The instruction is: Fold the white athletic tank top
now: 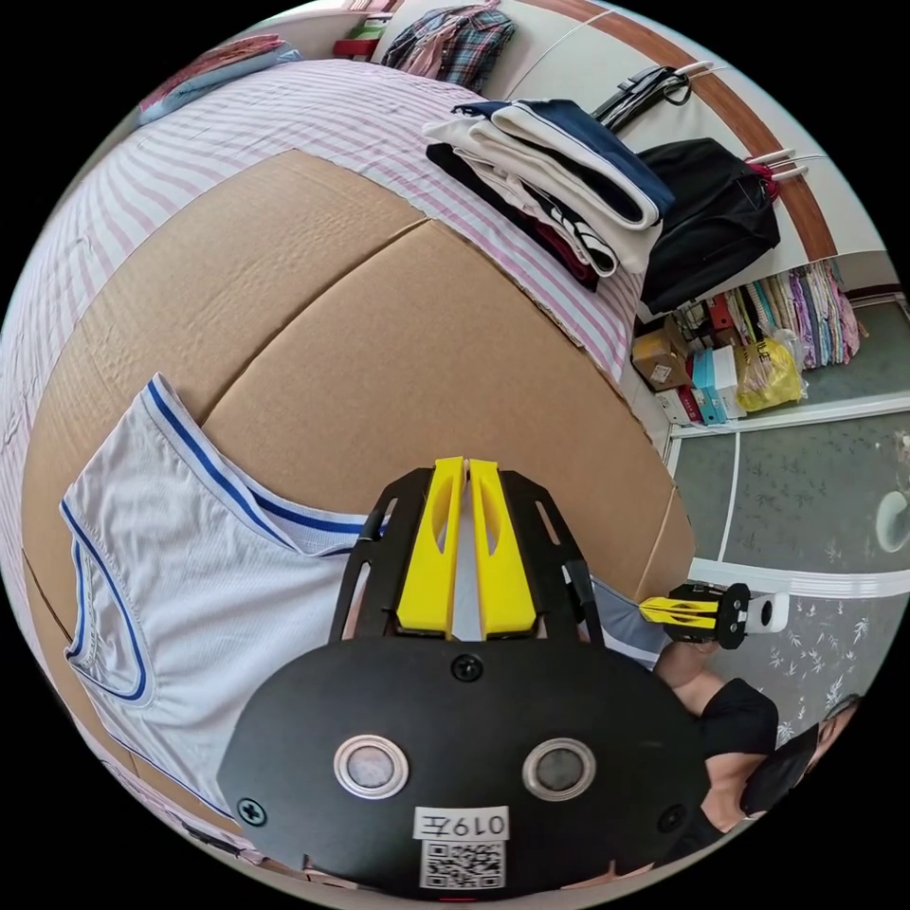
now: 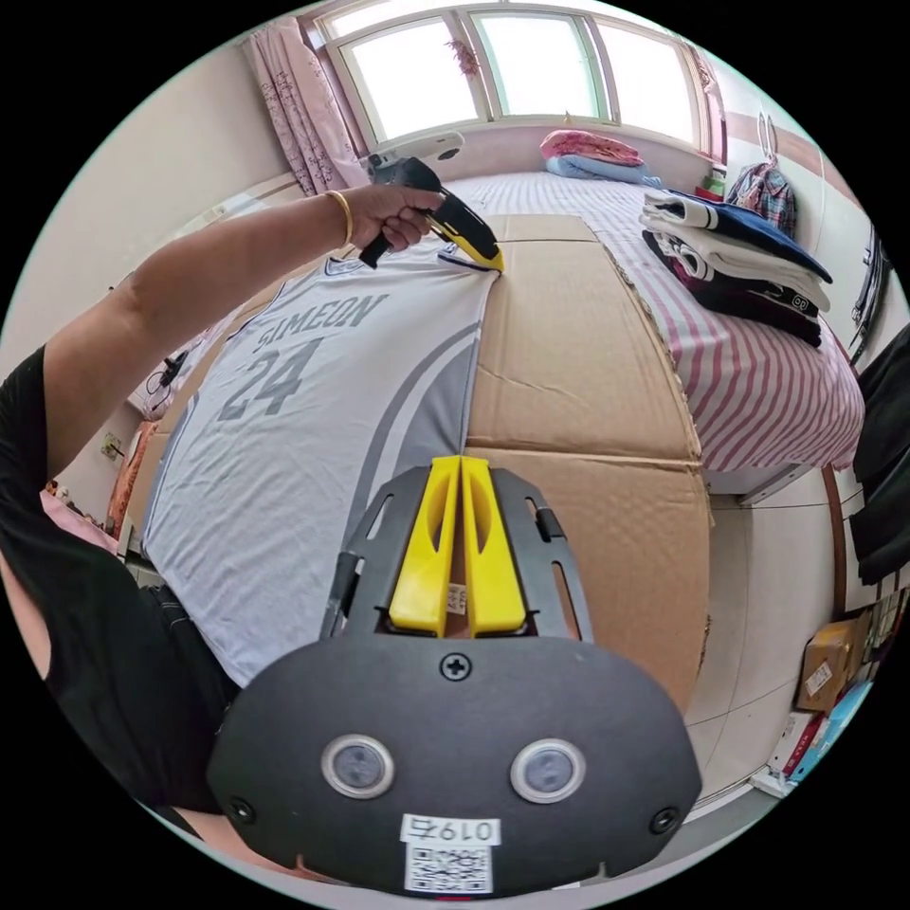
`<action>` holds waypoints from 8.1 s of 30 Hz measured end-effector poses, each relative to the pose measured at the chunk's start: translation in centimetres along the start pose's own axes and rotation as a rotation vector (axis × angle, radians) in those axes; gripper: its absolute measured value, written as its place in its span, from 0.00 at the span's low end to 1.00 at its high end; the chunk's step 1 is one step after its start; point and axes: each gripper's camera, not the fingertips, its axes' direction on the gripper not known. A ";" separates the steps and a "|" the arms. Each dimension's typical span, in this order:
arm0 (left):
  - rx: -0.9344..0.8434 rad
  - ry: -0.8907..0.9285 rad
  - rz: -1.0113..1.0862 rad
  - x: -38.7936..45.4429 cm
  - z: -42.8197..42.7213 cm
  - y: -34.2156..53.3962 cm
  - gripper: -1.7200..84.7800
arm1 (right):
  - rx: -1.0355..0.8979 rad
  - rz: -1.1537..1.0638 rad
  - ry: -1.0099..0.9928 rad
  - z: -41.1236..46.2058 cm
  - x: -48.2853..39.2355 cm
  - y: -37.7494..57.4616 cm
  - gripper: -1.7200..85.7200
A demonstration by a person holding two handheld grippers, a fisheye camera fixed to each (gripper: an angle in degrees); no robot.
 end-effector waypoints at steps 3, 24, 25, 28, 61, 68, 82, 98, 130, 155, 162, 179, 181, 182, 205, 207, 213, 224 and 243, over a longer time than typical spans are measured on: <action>0.007 -0.017 -0.002 0.3 -0.9 -0.2 0.03 | 0.024 0.020 -0.027 -0.7 0.7 0.3 0.01; 0.159 -0.002 0.092 6.7 -14.4 1.1 0.05 | 0.111 0.080 -0.043 -7.0 5.6 5.3 0.02; 0.202 0.048 0.166 8.6 -15.8 2.3 0.04 | 0.129 0.081 -0.067 -8.3 6.3 6.7 0.02; 0.249 0.209 0.441 15.3 -17.7 7.0 0.04 | 0.138 0.089 -0.140 -10.2 7.5 10.6 0.02; 0.309 0.019 0.387 19.8 -27.5 44.1 0.03 | -0.019 0.130 -0.130 -8.2 7.9 21.7 0.01; 0.499 -0.101 0.135 13.1 -31.6 58.0 0.03 | 0.060 0.037 -0.097 -10.4 8.1 17.0 0.03; 0.647 -0.427 -0.422 -1.0 -36.9 70.4 0.03 | 0.011 -0.212 -0.172 7.2 7.0 -25.9 0.09; 0.761 -0.043 -0.453 -14.0 -35.5 69.7 0.03 | -0.328 -0.074 -0.318 26.4 12.9 -42.5 0.10; 0.258 -0.183 -0.136 -9.2 -12.4 16.4 0.03 | -0.309 -0.107 -0.450 30.8 10.9 -41.2 0.07; 0.328 -0.240 -0.126 -2.7 -7.4 17.1 0.03 | -0.330 -0.136 -0.425 31.6 7.9 -39.0 0.05; 0.334 -0.160 -0.032 0.9 -7.2 18.0 0.04 | -0.334 -0.203 -0.367 31.8 6.0 -38.6 0.02; 0.276 -0.273 0.018 7.9 -4.6 17.4 0.04 | -0.242 -0.146 -0.391 30.1 7.5 -37.0 0.02; 0.279 -0.274 0.016 8.6 -4.7 17.5 0.03 | -0.277 -0.139 -0.424 30.4 7.9 -36.8 0.04; 0.282 -0.274 0.014 9.0 -4.7 17.5 0.03 | -0.292 -0.141 -0.433 30.6 7.9 -36.6 0.05; 0.251 -0.453 0.347 17.7 -5.5 15.6 0.07 | -0.238 -0.303 -0.387 30.1 5.9 -33.9 0.01; 0.224 -0.459 0.360 18.0 -5.0 15.2 0.07 | -0.235 -0.302 -0.391 30.0 6.2 -33.8 0.01; 0.157 -0.451 0.356 18.5 -3.8 13.8 0.05 | -0.236 -0.291 -0.386 30.4 6.9 -33.3 0.01; 0.205 -0.520 0.343 19.0 -2.7 14.6 0.04 | -0.205 -0.200 -0.462 29.0 11.0 -31.2 0.08; 0.149 -0.468 0.286 13.4 -3.4 15.7 0.04 | -0.151 -0.195 -0.374 24.9 13.7 -27.5 0.02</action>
